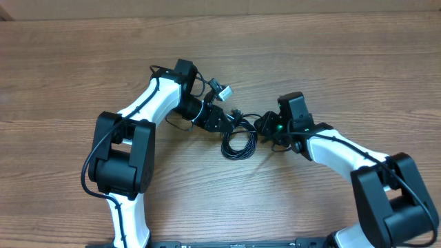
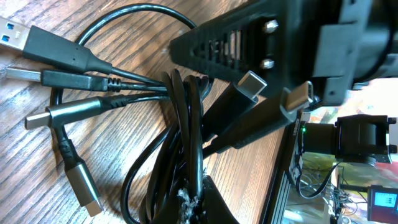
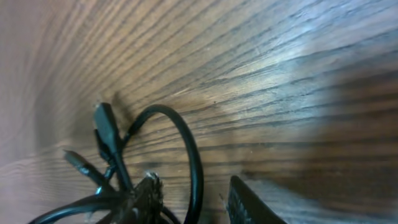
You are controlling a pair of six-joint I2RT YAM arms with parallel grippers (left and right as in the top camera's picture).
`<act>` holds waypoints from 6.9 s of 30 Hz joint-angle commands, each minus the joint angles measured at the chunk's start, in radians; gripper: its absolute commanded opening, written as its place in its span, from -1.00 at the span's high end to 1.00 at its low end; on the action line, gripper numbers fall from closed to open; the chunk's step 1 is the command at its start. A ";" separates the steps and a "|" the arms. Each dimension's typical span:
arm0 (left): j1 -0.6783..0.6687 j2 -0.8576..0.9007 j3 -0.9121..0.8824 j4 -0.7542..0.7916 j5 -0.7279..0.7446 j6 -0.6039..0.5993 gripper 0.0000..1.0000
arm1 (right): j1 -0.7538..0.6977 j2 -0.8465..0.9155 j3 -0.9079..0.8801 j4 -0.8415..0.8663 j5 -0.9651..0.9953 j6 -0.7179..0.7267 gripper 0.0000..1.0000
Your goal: Untangle cables
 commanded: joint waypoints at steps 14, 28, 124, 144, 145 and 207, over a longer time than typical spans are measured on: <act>-0.001 0.013 0.008 0.028 -0.066 -0.064 0.92 | -0.068 -0.246 0.019 -0.087 -0.051 -0.128 0.92; -0.001 0.013 0.008 0.066 -0.455 -0.350 0.92 | 0.135 -0.285 0.019 -0.309 0.433 -0.076 0.92; -0.033 0.013 -0.006 0.070 -0.348 -0.376 0.28 | 0.257 -0.011 0.238 -0.227 0.536 -0.129 0.92; -0.040 0.012 0.021 0.028 -0.388 -0.512 0.92 | 0.204 0.076 0.231 -0.240 0.369 -0.076 0.90; -0.034 0.012 0.038 0.009 -0.372 -0.512 0.92 | 0.204 0.078 0.231 -0.236 0.368 -0.076 0.87; 0.075 0.013 0.079 -0.037 -0.108 -1.555 0.92 | 0.265 -0.095 0.135 -0.194 0.053 0.377 0.40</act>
